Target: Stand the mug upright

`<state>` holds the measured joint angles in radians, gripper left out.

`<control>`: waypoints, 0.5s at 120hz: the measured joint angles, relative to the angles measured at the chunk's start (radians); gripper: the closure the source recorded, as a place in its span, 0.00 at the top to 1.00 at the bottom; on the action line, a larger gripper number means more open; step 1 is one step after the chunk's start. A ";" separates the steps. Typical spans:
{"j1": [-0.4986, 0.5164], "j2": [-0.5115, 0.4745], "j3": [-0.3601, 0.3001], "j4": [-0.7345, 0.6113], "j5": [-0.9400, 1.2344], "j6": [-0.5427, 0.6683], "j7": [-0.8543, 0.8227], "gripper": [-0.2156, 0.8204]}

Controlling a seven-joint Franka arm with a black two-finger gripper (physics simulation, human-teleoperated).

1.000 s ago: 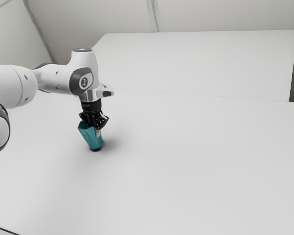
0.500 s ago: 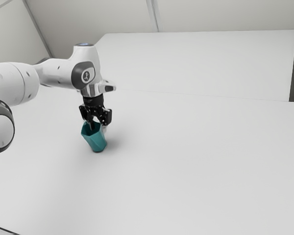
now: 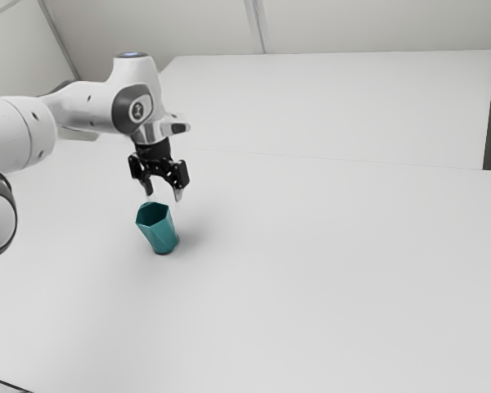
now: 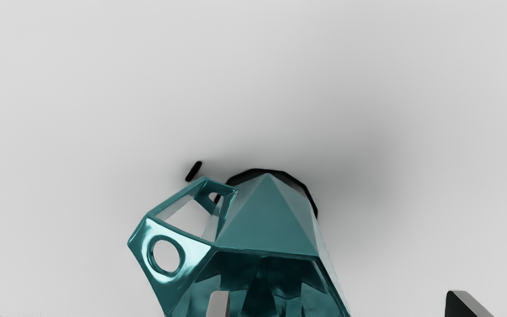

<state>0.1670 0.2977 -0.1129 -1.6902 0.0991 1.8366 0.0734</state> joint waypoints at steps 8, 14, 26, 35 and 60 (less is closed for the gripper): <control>0.000 -0.053 0.008 -0.011 -0.005 0.010 0.001 0.74; -0.002 -0.113 0.026 -0.053 -0.018 0.026 0.004 0.75; -0.059 -0.179 0.125 -0.088 -0.070 0.052 0.028 0.77; -0.073 -0.218 0.162 -0.088 -0.098 0.050 0.055 0.77; -0.070 -0.283 0.190 -0.037 -0.137 -0.008 0.141 0.79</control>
<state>0.0975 0.0143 0.0771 -1.7272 -0.0374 1.8288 0.2142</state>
